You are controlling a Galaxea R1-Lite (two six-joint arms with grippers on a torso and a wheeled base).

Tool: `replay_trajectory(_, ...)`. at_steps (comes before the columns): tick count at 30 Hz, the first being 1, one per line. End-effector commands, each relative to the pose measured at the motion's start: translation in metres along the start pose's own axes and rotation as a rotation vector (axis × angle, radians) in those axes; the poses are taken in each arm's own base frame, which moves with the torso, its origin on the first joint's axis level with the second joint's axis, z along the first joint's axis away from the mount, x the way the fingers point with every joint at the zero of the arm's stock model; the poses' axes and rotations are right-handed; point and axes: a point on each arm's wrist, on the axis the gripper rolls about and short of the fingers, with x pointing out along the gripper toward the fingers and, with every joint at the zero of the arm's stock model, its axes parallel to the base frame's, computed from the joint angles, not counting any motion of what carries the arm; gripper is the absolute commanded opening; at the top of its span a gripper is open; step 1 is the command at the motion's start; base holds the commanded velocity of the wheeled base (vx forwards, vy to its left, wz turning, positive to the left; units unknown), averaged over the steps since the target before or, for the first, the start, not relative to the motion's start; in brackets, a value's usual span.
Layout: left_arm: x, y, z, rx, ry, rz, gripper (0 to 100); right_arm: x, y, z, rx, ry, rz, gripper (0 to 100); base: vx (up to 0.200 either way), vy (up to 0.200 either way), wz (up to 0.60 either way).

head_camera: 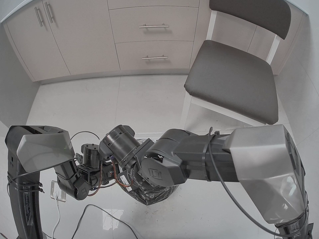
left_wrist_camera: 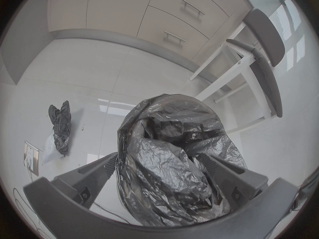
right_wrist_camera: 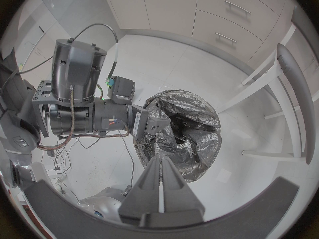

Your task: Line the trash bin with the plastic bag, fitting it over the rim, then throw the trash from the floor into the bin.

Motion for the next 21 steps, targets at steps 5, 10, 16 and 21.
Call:
replay_trajectory(5,0.007,0.000,-0.009,0.007,0.017,0.029,100,0.002,0.002,-0.001,-0.003,0.004,0.001,0,0.000,0.000,0.00)
replay_trajectory(10,0.000,0.005,-0.014,0.001,0.024,0.070,100,0.001,0.003,-0.001,-0.005,-0.004,-0.019,0,0.000,0.000,0.00)
replay_trajectory(16,-0.019,0.007,-0.018,-0.010,0.012,0.123,100,-0.001,0.002,0.000,-0.005,-0.010,-0.024,0,0.000,0.000,0.00)
replay_trajectory(21,-0.033,0.004,-0.022,-0.006,0.009,0.112,100,-0.002,0.002,-0.001,-0.007,-0.010,-0.023,0,0.000,0.000,0.00)
